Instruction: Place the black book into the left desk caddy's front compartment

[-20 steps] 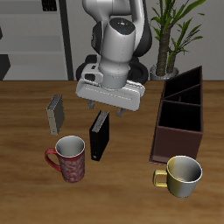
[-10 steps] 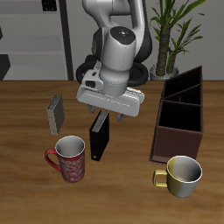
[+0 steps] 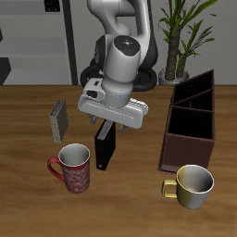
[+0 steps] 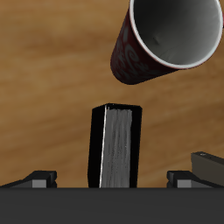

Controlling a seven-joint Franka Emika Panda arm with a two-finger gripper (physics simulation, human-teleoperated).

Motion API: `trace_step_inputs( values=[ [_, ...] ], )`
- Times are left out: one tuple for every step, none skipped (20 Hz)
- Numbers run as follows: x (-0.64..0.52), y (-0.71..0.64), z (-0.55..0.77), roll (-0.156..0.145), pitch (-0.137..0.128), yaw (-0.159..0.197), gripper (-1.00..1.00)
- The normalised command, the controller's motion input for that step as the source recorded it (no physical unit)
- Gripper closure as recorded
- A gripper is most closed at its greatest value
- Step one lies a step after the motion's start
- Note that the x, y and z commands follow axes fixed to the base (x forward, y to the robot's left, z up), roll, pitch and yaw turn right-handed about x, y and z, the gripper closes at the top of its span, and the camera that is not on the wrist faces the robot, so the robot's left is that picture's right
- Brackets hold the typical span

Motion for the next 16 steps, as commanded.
trace_step_inputs(
  values=[
    [0.01,0.01,-0.17,-0.004,0.049,-0.050,-1.00],
    [-0.01,0.18,0.01,0.000,0.000,0.000,-1.00],
    [0.00,-0.06,-0.13,-0.007,0.022,-0.012,-1.00],
    [0.02,0.00,-0.18,0.004,0.022,-0.006,-1.00],
    [-0.01,0.05,-0.25,0.011,0.043,-0.015,-1.00],
    [0.01,-0.09,-0.27,0.023,0.044,-0.030,-1.00],
    [-0.01,0.11,0.01,0.000,0.000,0.000,-1.00],
    [0.04,0.06,-0.21,0.025,0.066,-0.030,-1.00],
    [0.02,-0.06,-0.25,0.002,0.080,-0.059,-1.00],
    [-0.04,-0.13,-0.24,0.046,-0.013,0.061,-1.00],
    [0.01,-0.08,-0.23,0.020,0.074,-0.066,-1.00],
    [0.03,-0.03,-0.13,0.061,0.015,-0.009,-1.00],
    [0.08,-0.22,-0.17,-0.038,0.009,0.010,-1.00],
    [-0.04,-0.13,-0.21,-0.032,0.026,0.008,-1.00],
    [0.06,-0.20,-0.25,-0.034,0.041,0.001,1.00],
    [0.03,0.15,0.02,0.000,0.000,0.000,1.00]
  ],
)
